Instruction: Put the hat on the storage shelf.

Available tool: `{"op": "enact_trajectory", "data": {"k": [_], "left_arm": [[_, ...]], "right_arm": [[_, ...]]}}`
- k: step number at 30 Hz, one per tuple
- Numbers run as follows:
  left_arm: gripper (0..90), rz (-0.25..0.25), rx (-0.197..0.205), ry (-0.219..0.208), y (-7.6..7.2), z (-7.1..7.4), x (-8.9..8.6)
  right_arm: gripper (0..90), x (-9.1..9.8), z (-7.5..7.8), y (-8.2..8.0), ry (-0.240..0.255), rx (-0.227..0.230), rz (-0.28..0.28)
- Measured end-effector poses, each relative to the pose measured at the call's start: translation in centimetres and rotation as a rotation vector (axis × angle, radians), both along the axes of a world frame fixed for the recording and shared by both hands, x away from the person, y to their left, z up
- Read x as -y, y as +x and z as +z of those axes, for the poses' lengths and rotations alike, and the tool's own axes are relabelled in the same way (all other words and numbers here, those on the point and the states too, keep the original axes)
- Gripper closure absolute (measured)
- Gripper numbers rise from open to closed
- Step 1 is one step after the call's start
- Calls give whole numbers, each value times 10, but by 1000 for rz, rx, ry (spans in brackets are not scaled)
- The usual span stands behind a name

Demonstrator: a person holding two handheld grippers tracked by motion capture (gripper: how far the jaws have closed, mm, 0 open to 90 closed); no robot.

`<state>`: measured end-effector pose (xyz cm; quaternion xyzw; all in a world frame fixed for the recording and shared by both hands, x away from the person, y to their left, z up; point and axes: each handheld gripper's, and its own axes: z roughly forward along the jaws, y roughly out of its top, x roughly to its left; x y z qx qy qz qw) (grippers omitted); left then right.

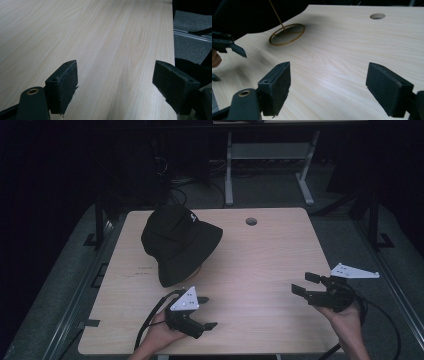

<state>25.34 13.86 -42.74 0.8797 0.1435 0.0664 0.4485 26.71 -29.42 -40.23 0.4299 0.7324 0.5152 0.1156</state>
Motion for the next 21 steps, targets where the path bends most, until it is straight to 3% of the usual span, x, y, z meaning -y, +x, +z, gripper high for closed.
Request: {"op": "enact_trajectory", "data": {"k": [17,21], "left_arm": [[197,6,-4,-6,1,0,-2],[197,10,-8,-12,1,1,-3]], "right_arm": [[194,16,-37,-30,5,-18,-49],[190,14,-38,-42,14,22,-59]]}}
